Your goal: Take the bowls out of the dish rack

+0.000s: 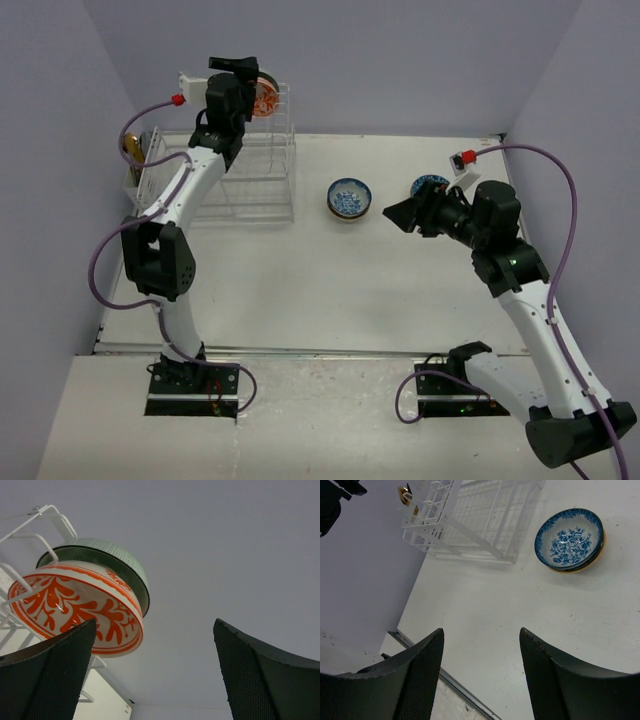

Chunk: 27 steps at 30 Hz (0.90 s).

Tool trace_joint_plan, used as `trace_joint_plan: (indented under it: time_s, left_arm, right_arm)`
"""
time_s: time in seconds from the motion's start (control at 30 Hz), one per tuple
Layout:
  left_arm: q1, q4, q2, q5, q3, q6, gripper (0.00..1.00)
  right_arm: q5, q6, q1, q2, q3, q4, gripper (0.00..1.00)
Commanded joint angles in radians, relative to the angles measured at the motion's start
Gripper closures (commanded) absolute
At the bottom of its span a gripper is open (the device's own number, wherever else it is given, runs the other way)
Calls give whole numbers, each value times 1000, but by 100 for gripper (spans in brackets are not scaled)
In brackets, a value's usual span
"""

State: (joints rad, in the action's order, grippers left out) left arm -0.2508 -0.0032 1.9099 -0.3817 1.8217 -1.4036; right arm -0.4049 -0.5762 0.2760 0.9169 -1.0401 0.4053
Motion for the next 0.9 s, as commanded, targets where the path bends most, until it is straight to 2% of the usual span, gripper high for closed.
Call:
trace_joint_plan:
  time_s: [0.0,0.1,0.3,0.37,0.43,0.57,0.6,0.63,0.87]
  left_arm:
    - [10,28,26,-23,53,-35,2]
    - [15,34,52,-23,56,-40,7]
    - [25,71,103,-20,86,-41,29]
    - [27,74,107,-25,88,-41,32]
    - [27,75,112,-37,85,-44,41]
    - [28,81,118,-40,83,-52,53]
    - [28,85,120,-36,83,-55,64]
    - [28,83,118,-34,82,-55,69]
    - [28,114,83,-20,22,-97,87]
  right_arm:
    - [-9,7,-4,-16,-1,-33,37]
    - [-8,13,-4,-19,-3,-33,37]
    - [-5,27,-3,-29,5,-33,37]
    - [1,32,-4,-32,8,-31,37]
    - [15,33,-4,-36,11,-31,37]
    - [14,38,-4,-39,14,-33,37]
    - [15,38,-4,-41,15,-31,37]
    - [20,38,-4,-42,15,-31,37]
    - [55,45,-4,-72,17,-20,38]
